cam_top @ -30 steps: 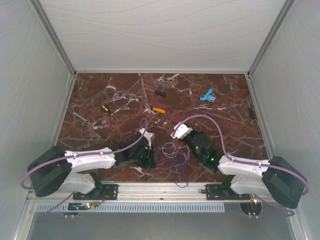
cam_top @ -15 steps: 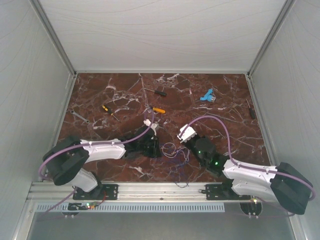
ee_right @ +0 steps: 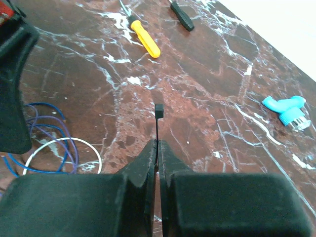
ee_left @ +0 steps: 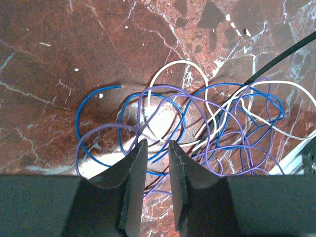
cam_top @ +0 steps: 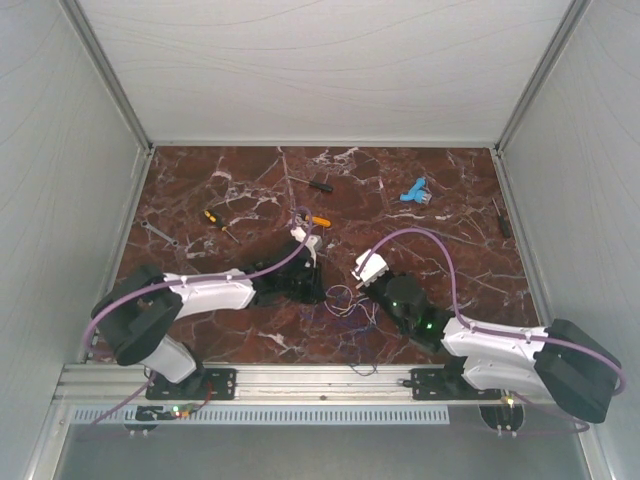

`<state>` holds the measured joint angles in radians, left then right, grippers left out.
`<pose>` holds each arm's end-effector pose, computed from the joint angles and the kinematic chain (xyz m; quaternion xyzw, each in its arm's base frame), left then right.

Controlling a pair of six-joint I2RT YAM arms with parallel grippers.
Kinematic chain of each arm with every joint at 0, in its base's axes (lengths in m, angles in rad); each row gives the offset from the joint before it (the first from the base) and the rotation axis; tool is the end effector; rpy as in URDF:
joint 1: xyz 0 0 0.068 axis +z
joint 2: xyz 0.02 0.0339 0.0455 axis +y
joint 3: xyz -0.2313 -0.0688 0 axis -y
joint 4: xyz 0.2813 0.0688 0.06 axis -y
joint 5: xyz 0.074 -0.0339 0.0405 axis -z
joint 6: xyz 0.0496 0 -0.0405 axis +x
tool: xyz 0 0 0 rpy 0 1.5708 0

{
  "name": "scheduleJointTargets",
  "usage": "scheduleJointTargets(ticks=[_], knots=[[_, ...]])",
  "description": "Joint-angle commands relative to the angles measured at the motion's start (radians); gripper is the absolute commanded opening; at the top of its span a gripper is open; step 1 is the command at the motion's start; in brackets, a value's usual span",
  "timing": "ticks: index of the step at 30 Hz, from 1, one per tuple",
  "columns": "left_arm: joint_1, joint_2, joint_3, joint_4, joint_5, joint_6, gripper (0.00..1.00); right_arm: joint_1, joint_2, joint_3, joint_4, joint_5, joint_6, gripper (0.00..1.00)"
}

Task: Zip-tie the wires
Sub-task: Tie the cable at the center of the board.

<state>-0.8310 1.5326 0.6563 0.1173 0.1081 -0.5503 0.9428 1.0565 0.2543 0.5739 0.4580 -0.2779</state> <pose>0.2163 -0.2450 0.0820 0.1495 0.9054 -0.2894 0.2723 0.1707 0.1978 0.1275 -0.3214 0.7058 0.0297 0.6306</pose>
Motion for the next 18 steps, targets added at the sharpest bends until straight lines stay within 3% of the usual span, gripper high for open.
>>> scheduleJointTargets(ticks=[1,10,12,18], knots=[[0.003,-0.054,0.014,-0.025,0.0,0.023,0.26,0.024,-0.036,0.021,0.037,-0.059,0.054,0.0],[-0.028,-0.249,-0.049,-0.202,-0.052,-0.003,0.52,0.033,-0.071,-0.026,0.058,-0.109,0.082,0.0],[-0.039,-0.285,-0.063,-0.244,-0.048,-0.011,0.49,0.035,-0.067,-0.027,0.071,-0.131,0.067,0.0],[-0.065,-0.333,-0.13,-0.249,0.043,-0.048,0.21,0.037,-0.054,-0.035,0.121,-0.201,0.022,0.0]])
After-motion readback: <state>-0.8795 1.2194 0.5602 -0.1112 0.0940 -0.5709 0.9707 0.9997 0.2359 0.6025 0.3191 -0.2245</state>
